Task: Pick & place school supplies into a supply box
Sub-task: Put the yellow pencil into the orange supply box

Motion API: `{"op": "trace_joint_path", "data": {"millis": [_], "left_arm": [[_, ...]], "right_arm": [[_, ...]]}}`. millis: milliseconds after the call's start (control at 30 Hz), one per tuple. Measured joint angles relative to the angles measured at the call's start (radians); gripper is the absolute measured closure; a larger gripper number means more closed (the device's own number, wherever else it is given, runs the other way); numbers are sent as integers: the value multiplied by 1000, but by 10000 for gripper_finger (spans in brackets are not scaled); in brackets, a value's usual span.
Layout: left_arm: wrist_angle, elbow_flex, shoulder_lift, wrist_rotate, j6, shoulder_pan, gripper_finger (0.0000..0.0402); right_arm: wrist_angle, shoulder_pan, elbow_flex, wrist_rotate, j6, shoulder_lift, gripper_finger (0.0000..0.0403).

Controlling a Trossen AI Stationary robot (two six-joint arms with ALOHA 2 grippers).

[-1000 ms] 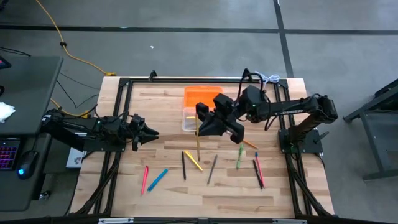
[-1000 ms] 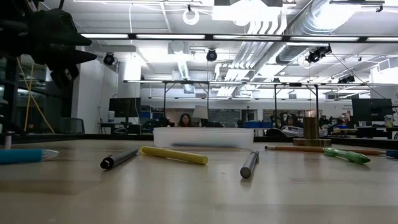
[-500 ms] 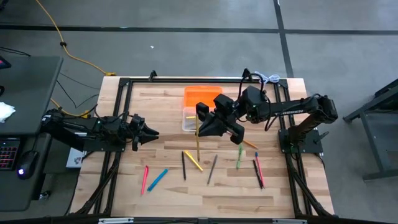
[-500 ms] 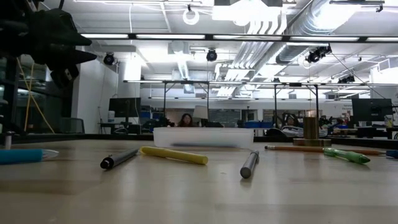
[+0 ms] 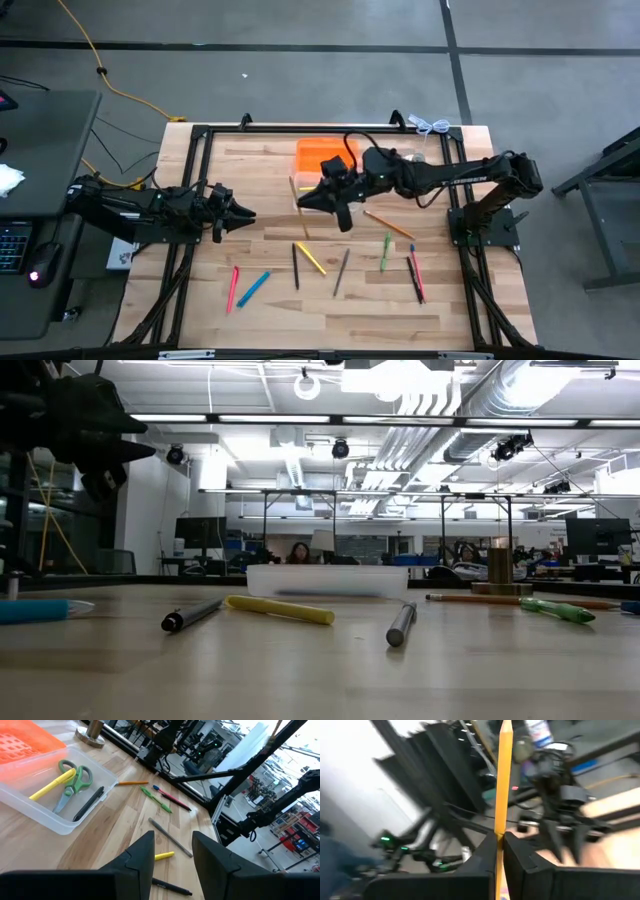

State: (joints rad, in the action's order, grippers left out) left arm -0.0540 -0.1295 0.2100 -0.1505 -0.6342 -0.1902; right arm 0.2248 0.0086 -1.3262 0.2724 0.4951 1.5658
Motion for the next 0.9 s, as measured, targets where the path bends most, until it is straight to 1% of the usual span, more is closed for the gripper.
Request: {"op": "trace_joint_path", "data": {"millis": [300,900], "left_arm": [[0,0,0,-11,0,0,241],[1,0,0,-26,0,0,240]], "right_arm": [[-138,3,0,-177,-134,0,401],[-255,8,0,-470,-325,0,402]]}}
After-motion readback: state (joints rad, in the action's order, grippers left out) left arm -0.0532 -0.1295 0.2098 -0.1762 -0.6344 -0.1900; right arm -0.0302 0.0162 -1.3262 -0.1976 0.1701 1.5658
